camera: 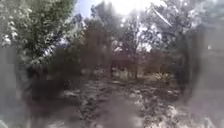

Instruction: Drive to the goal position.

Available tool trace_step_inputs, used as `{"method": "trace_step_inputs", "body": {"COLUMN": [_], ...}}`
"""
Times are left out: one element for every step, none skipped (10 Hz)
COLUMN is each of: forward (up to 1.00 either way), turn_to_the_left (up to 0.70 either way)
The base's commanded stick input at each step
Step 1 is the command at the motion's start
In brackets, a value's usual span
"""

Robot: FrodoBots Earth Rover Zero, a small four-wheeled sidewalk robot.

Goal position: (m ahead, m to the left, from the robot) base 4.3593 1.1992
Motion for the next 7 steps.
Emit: {"method": "trace_step_inputs", "body": {"forward": [0.7, 0.7, 0.7, 0.7, 0.7, 0.7, 0.7], "turn_to_the_left": [0.0, 0.0, 0.0, 0.0, 0.0, 0.0, 0.0]}}
